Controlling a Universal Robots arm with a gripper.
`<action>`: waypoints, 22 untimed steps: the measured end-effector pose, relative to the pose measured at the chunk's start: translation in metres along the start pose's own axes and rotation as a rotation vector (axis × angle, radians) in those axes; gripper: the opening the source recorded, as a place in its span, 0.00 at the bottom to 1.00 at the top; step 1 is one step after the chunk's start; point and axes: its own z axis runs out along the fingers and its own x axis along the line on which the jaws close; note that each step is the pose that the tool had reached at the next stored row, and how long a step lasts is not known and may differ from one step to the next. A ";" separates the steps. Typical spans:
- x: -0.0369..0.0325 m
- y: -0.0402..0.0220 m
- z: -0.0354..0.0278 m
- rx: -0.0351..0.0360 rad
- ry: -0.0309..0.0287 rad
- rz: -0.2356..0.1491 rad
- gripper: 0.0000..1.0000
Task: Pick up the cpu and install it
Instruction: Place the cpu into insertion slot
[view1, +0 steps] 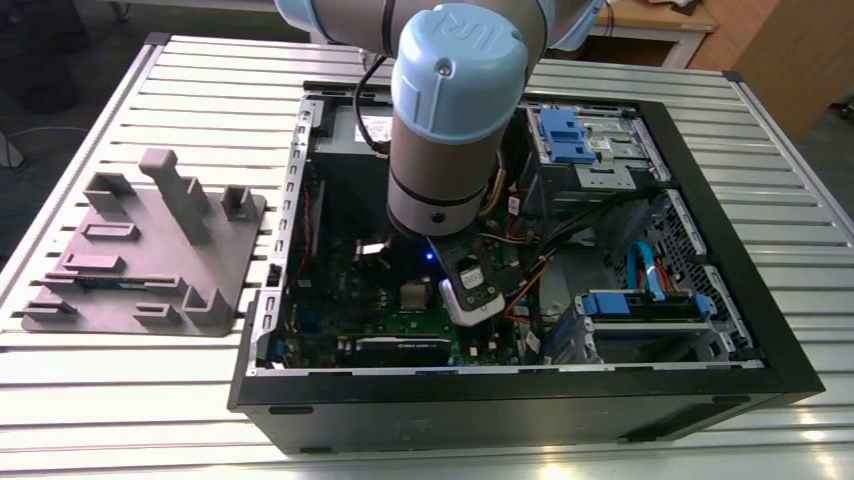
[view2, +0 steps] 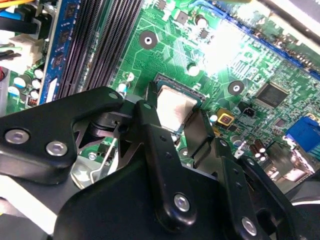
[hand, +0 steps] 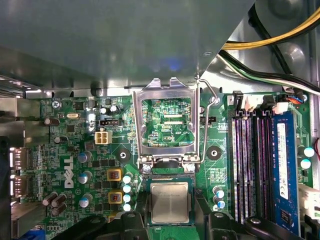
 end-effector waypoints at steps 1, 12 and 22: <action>0.0000 0.0000 -0.0012 0.0003 0.0000 0.000 0.49; 0.0005 0.0009 -0.0231 0.0006 -0.0003 0.000 0.49; 0.0006 0.0009 -0.0237 0.0009 -0.0002 0.000 0.35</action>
